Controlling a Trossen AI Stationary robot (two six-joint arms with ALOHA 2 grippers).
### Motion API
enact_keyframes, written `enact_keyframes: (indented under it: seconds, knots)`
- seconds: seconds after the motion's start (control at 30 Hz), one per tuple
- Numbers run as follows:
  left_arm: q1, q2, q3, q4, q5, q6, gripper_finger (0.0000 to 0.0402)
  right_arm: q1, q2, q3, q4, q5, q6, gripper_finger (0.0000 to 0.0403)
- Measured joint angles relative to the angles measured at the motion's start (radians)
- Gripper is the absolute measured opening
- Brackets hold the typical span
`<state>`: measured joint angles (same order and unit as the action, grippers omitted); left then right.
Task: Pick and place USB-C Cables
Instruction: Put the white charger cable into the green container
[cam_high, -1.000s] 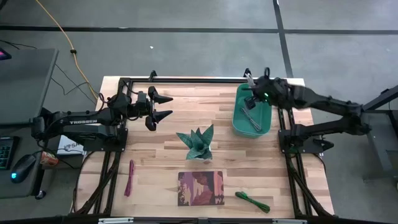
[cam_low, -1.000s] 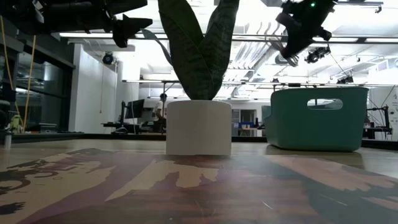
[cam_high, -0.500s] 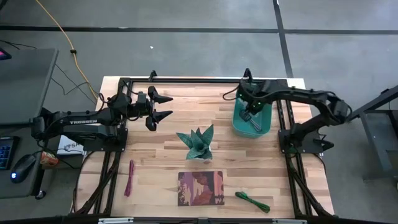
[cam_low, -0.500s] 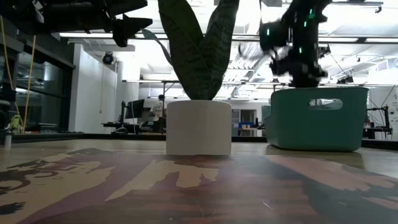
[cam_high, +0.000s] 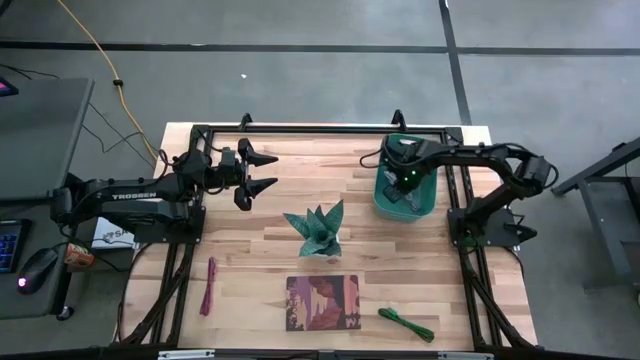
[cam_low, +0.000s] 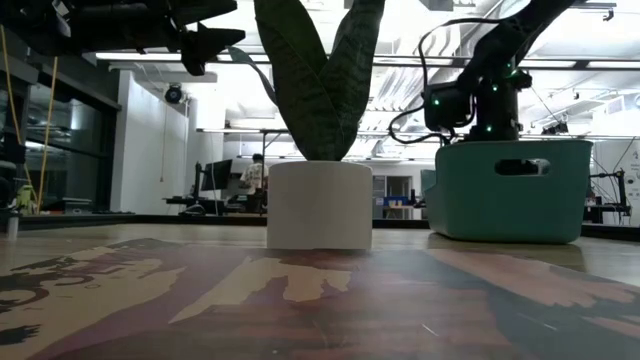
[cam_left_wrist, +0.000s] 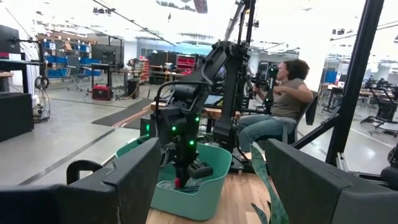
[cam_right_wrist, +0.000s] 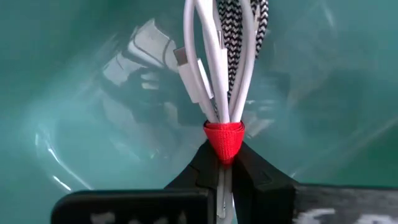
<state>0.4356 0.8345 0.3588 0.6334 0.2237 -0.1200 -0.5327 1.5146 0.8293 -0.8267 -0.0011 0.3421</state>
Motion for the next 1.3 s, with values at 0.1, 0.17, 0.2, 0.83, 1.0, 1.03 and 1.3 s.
enact_keyframes:
  seconds: [0.1,0.17,0.2,0.83,1.0,1.03,1.3]
  knots:
    - [0.0,0.0,0.0,0.0,0.0,0.0,0.0271,0.0,0.0,-0.01,0.018,-0.001,0.001,0.0003]
    - [0.0,0.0,0.0,0.0,-0.001,0.0,0.0271,-0.002,0.0,-0.012,0.021,-0.002,0.016,0.0004]
    - [0.0,0.0,0.0,0.0,-0.001,0.0,0.0271,-0.003,0.0,-0.013,0.02,-0.002,0.019,0.0005]
    - [0.0,0.0,0.0,0.0,-0.003,0.0,0.0271,-0.003,0.0,-0.013,0.032,0.001,0.019,0.0102]
    - [0.0,0.0,0.0,0.0,-0.003,0.0,0.0271,-0.003,0.0,-0.013,0.032,0.029,0.016,0.0161]
    - [0.0,0.0,0.0,0.0,-0.003,0.0,0.0271,-0.004,0.0,-0.013,0.032,0.036,0.016,0.0173]
    - [0.0,0.0,0.0,0.0,-0.003,0.0,0.0271,-0.004,0.0,-0.012,0.027,0.05,0.011,0.0219]
